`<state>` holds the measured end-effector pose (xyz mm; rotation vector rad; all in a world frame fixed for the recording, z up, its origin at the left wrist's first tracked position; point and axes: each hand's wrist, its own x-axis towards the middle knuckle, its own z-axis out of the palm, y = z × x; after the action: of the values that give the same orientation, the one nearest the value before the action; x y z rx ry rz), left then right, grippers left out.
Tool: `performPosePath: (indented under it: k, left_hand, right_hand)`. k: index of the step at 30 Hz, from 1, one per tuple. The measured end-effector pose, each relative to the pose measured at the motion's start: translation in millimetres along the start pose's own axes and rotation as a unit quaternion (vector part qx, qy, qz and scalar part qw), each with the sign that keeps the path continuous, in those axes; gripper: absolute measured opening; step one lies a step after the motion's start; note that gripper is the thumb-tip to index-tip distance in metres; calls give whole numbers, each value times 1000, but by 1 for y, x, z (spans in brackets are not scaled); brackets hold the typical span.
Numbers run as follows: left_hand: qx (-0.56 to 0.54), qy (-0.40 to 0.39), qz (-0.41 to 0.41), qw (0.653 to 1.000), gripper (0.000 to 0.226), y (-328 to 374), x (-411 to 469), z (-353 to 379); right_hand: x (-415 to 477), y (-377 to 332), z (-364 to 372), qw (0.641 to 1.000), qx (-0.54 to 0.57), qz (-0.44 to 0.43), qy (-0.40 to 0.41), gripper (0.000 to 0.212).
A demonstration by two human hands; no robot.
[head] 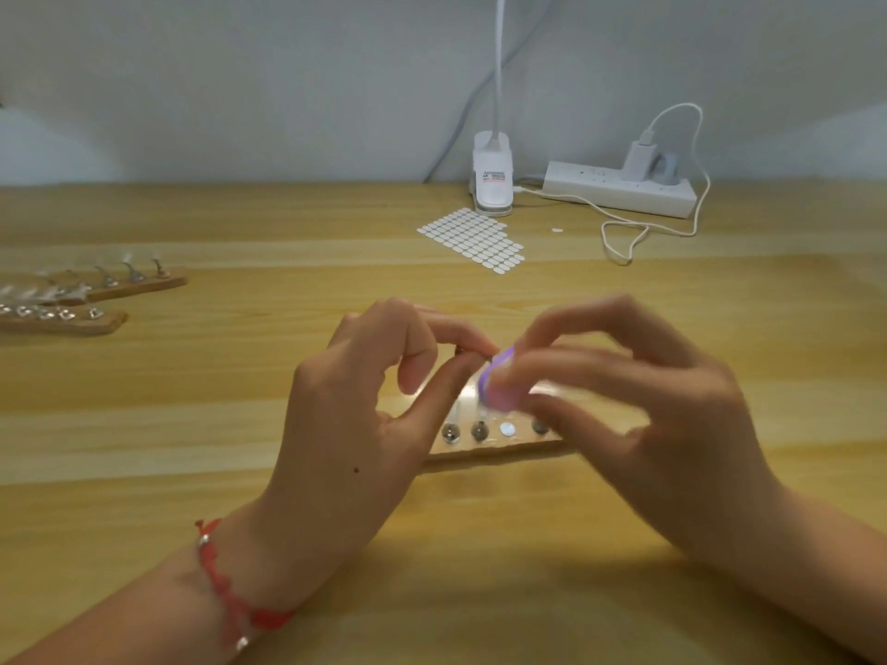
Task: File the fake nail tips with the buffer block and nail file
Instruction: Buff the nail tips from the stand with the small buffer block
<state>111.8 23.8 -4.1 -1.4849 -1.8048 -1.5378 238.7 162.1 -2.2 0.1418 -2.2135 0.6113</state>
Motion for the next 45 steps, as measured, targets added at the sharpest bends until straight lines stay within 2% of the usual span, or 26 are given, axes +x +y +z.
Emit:
performPosePath:
  k: [2,6,9,14,17,20,24,27,29,33,35,38,41,43,45]
  left_hand:
    - [3,-5,-1,1000,45,0,0,0]
    - [-8,1,-37,999,46,1,0,-1]
    - [-56,4,-83,995,44,5,0,0]
    - [-151,17,-166,974,42,0,-2,-1]
    - [-153,1,-168,974,45,2,-4,2]
    - [-170,9,-186,968,42,2,-4,2]
    - [-176,13,-201,963,42,3,-3,4]
    - [-179,14,-223,958,45,3,-2,3]
    - [-186,12,-239,953,46,4,-1,2]
    - [-200,1,-250,947,47,9,2,3]
    - [-209,-2,-272,940,43,6,1,1]
    - [-232,-14,-297,926,40,3,2,1]
    - [-264,-14,-303,915,48,1,2,0]
    - [-279,-16,-295,913,48,1,3,0]
    - [-293,-12,-284,913,46,2,4,-1]
  right_hand:
    - [0,1,2,1000,0,-15,-12,16]
    - [3,8,-3,999,-34,5,18,15]
    - [-1,0,6,999,-10,-40,-1,13]
    - [5,4,-8,997,-33,-39,66,23]
    - [0,3,0,993,-81,-81,25,14]
    - [1,10,-3,989,-123,-86,11,23]
    - [-2,7,1,991,-97,-91,7,16]
    - [1,11,-3,989,-120,-90,9,23]
    - [2,13,-5,989,-122,-80,24,19]
    - [-2,13,0,988,-110,-105,-10,20]
    - [2,21,-9,988,-134,-82,5,18]
    - [10,27,-25,993,-108,-18,50,18]
    - [12,21,-27,997,-30,53,52,23]
    - [13,14,-25,994,28,98,41,17]
    - [16,6,-26,987,74,135,36,23]
